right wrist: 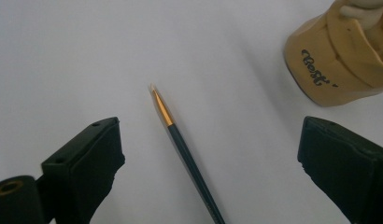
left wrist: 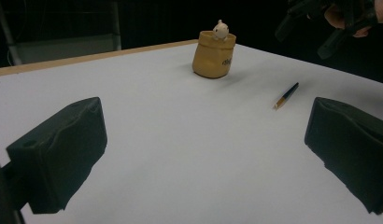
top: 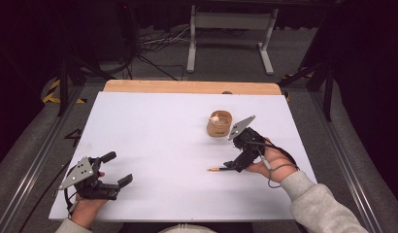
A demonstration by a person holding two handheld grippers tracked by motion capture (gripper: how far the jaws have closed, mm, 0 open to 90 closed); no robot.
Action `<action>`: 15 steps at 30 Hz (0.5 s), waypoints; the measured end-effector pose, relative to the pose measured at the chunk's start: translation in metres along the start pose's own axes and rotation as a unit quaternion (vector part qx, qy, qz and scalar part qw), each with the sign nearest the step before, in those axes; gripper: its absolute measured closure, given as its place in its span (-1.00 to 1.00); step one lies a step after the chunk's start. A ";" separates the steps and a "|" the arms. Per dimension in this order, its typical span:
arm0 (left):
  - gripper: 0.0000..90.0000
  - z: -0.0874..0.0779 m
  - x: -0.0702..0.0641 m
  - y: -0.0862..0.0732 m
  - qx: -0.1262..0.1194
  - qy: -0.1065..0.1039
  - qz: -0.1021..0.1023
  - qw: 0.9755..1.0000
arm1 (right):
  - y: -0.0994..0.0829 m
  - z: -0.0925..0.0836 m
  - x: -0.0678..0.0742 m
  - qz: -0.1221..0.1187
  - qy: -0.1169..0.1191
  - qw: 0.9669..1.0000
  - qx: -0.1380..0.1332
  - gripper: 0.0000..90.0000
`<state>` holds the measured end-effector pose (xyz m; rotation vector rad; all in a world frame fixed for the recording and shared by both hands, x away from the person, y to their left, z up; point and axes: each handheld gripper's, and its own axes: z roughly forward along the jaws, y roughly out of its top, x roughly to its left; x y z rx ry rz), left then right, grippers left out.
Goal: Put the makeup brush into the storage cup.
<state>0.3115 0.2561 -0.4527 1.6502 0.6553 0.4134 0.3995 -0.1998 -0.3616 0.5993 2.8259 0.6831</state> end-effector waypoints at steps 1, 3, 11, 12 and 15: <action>-1.00 0.000 0.000 0.000 0.000 -0.001 0.000 1.000 | 0.001 0.001 0.000 -0.003 0.002 1.000 0.004 -0.84; -1.00 0.000 0.000 0.000 0.001 0.000 0.000 1.000 | 0.003 0.004 0.000 -0.005 0.003 1.000 0.013 -0.84; -1.00 0.001 0.000 0.000 0.000 0.000 -0.005 1.000 | 0.008 0.017 0.002 -0.015 0.012 0.999 0.041 -0.77; -1.00 0.000 0.000 -0.001 0.001 -0.002 -0.007 1.000 | 0.008 0.020 0.002 -0.017 0.013 0.999 0.045 -0.76; -1.00 0.000 0.000 0.000 0.000 -0.001 -0.006 1.000 | 0.008 0.025 0.003 -0.020 0.016 0.998 0.053 -0.74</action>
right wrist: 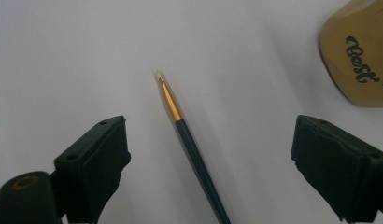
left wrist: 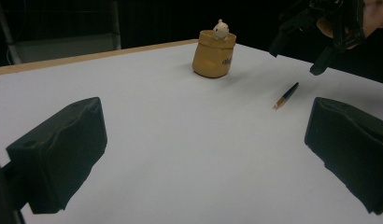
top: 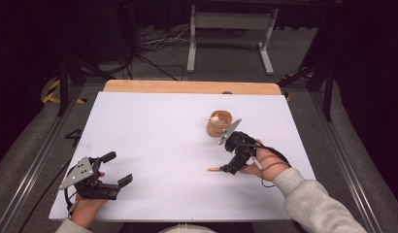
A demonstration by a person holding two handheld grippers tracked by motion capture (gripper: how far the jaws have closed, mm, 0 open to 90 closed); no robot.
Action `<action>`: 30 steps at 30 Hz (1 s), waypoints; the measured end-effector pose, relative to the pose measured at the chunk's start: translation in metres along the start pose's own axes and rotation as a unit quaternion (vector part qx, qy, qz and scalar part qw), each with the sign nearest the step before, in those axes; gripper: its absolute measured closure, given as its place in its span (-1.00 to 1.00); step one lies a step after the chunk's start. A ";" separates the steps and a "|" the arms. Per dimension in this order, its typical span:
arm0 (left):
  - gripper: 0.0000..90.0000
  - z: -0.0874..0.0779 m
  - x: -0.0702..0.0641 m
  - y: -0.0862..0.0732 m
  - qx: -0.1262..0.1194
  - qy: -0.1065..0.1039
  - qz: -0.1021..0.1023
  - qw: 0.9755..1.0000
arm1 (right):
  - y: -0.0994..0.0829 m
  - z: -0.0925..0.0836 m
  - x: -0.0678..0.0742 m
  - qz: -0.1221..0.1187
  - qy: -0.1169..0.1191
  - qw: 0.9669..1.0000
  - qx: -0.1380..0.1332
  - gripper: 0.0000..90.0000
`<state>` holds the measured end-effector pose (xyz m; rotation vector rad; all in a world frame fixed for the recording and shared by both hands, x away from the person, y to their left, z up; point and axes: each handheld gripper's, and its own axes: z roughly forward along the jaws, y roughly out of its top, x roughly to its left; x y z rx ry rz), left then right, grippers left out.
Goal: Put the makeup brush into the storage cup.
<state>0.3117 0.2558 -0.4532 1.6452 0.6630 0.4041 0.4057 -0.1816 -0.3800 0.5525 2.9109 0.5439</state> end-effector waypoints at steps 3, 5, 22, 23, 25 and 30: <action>-1.00 0.000 0.000 0.000 0.001 0.000 0.001 1.000 | 0.000 0.004 0.001 -0.003 0.002 1.000 0.003 -0.73; -1.00 -0.001 0.000 0.000 0.001 0.001 0.001 1.000 | 0.000 0.008 0.002 -0.001 0.003 1.000 0.004 -0.72; -1.00 0.000 0.000 0.000 0.001 0.000 -0.003 1.000 | -0.003 0.034 0.004 -0.002 0.022 0.999 0.034 -0.62; -1.00 0.000 0.000 0.000 0.001 0.000 -0.003 1.000 | -0.003 0.035 0.004 -0.004 0.022 0.999 0.036 -0.61; -1.00 -0.001 0.001 0.000 0.001 0.001 -0.002 1.000 | -0.003 0.036 0.004 -0.005 0.024 0.999 0.039 -0.56; -1.00 -0.001 0.001 0.000 0.001 0.001 -0.002 1.000 | -0.001 0.039 0.006 -0.010 0.028 0.998 0.047 -0.38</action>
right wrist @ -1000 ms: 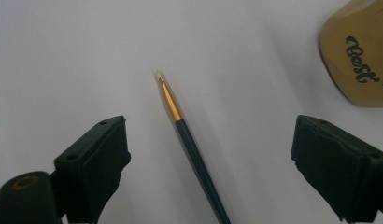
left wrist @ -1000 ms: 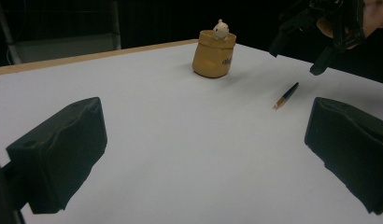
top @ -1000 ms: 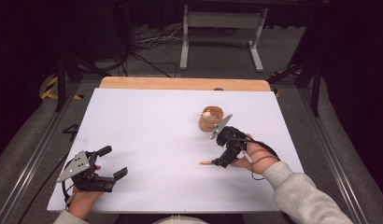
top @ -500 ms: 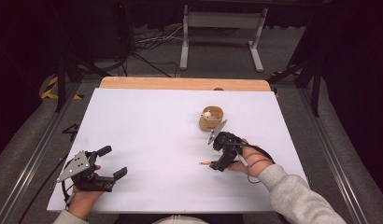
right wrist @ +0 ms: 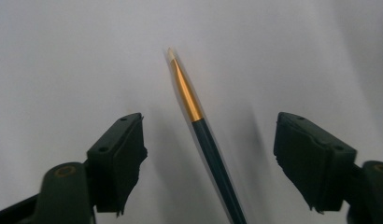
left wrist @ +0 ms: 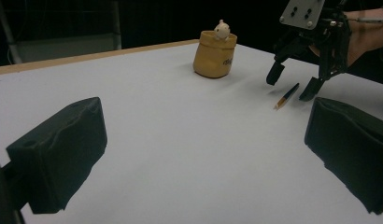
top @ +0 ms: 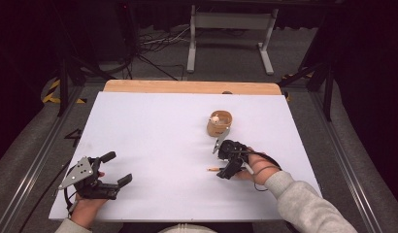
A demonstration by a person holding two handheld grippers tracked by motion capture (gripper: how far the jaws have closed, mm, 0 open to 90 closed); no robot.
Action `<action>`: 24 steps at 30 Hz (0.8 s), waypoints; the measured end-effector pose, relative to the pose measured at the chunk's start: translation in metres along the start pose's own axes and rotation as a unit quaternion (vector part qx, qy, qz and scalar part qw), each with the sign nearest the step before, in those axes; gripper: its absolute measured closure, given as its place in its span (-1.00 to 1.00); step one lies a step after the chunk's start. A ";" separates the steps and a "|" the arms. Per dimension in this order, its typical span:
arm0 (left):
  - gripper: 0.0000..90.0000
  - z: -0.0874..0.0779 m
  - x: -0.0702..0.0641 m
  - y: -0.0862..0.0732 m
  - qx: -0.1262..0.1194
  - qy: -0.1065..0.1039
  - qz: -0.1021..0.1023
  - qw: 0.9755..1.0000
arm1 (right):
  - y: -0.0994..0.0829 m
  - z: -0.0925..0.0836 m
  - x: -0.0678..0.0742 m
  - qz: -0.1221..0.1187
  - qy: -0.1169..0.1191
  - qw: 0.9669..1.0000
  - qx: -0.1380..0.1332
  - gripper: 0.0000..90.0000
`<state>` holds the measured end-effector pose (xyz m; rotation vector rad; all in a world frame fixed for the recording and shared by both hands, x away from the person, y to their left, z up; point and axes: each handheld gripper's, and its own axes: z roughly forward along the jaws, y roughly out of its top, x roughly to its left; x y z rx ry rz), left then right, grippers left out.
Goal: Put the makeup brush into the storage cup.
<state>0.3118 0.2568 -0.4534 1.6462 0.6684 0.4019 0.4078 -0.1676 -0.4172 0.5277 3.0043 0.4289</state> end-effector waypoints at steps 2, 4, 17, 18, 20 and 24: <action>-1.00 0.000 0.000 0.000 0.000 0.000 -0.001 1.000 | 0.000 0.001 0.000 -0.002 -0.001 1.000 0.001 -0.34; -1.00 0.000 0.000 0.000 0.000 0.000 -0.001 1.000 | 0.001 0.001 0.000 -0.008 -0.001 1.000 0.005 -0.22; -1.00 0.000 0.000 0.000 -0.001 0.000 0.001 1.000 | 0.004 0.005 0.000 -0.031 -0.004 0.999 0.023 0.29; -1.00 0.000 0.000 0.000 0.000 0.000 0.001 1.000 | 0.005 0.006 -0.001 -0.034 0.001 0.999 0.028 0.34; -1.00 0.000 0.000 0.000 0.000 0.000 -0.001 1.000 | 0.005 0.006 -0.001 -0.036 0.002 0.999 0.028 0.38; -1.00 0.000 0.000 0.000 0.003 0.002 0.005 1.000 | 0.007 0.006 -0.001 -0.045 0.008 0.998 0.033 0.52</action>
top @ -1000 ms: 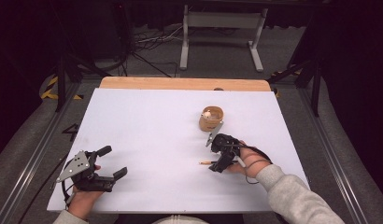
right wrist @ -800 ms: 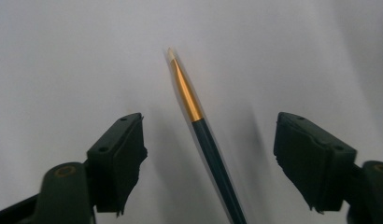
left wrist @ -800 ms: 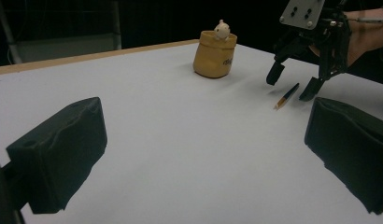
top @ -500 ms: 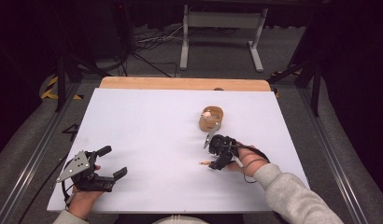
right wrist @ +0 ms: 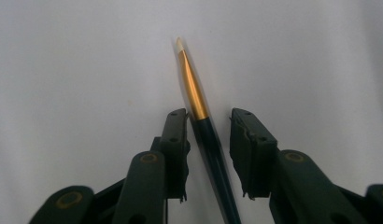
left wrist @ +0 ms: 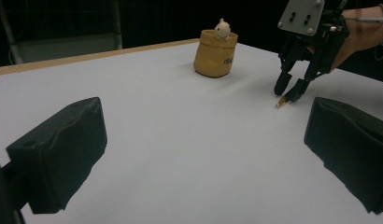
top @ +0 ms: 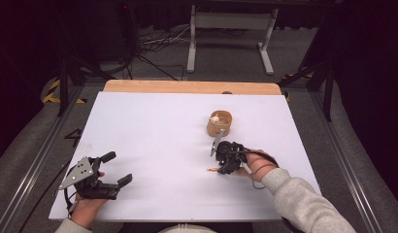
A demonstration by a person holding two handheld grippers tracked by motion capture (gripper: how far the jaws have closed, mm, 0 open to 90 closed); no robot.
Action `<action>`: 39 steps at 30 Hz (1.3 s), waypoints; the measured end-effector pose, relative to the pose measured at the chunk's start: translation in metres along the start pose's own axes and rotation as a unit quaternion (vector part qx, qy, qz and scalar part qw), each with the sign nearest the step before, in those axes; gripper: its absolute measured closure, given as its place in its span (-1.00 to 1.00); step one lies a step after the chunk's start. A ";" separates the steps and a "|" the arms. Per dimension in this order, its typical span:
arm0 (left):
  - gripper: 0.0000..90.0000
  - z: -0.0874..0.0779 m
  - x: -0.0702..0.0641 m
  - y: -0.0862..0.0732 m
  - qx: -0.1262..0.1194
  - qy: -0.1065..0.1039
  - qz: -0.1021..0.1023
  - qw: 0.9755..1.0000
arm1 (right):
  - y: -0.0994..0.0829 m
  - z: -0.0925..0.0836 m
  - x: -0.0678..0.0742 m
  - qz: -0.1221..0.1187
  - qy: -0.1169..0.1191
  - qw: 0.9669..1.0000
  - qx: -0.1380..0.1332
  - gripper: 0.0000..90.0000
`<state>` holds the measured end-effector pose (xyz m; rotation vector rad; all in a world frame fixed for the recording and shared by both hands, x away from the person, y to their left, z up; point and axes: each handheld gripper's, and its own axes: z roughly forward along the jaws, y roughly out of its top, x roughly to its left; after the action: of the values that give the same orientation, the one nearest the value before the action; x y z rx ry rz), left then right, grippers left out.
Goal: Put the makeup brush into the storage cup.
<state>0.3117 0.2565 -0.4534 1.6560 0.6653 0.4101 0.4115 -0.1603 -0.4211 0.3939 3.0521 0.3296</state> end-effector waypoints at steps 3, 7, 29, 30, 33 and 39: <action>-1.00 0.000 0.000 0.000 0.000 0.000 -0.002 1.000 | 0.001 0.000 0.000 -0.001 0.000 1.000 0.005 0.57; -0.99 0.000 0.000 0.000 0.000 0.001 0.000 1.000 | 0.002 0.000 -0.001 -0.007 0.005 1.000 0.008 0.72; -0.99 0.000 0.000 0.000 0.000 0.006 -0.001 1.000 | 0.006 -0.015 0.004 -0.026 0.000 1.000 0.000 0.86; -0.99 0.000 0.000 0.000 0.000 0.006 -0.002 1.000 | 0.006 -0.017 0.004 -0.026 0.000 1.000 -0.004 0.86; -0.99 0.000 0.000 0.000 -0.001 0.007 -0.001 1.000 | 0.006 -0.022 0.003 -0.026 -0.006 1.000 -0.016 0.86; -0.99 0.000 0.000 0.000 -0.002 0.008 0.000 1.000 | 0.005 -0.036 0.003 -0.021 -0.012 0.999 -0.048 0.86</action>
<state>0.3122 0.2566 -0.4535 1.6505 0.6766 0.4236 0.4069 -0.1624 -0.3854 0.3244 3.0015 0.4643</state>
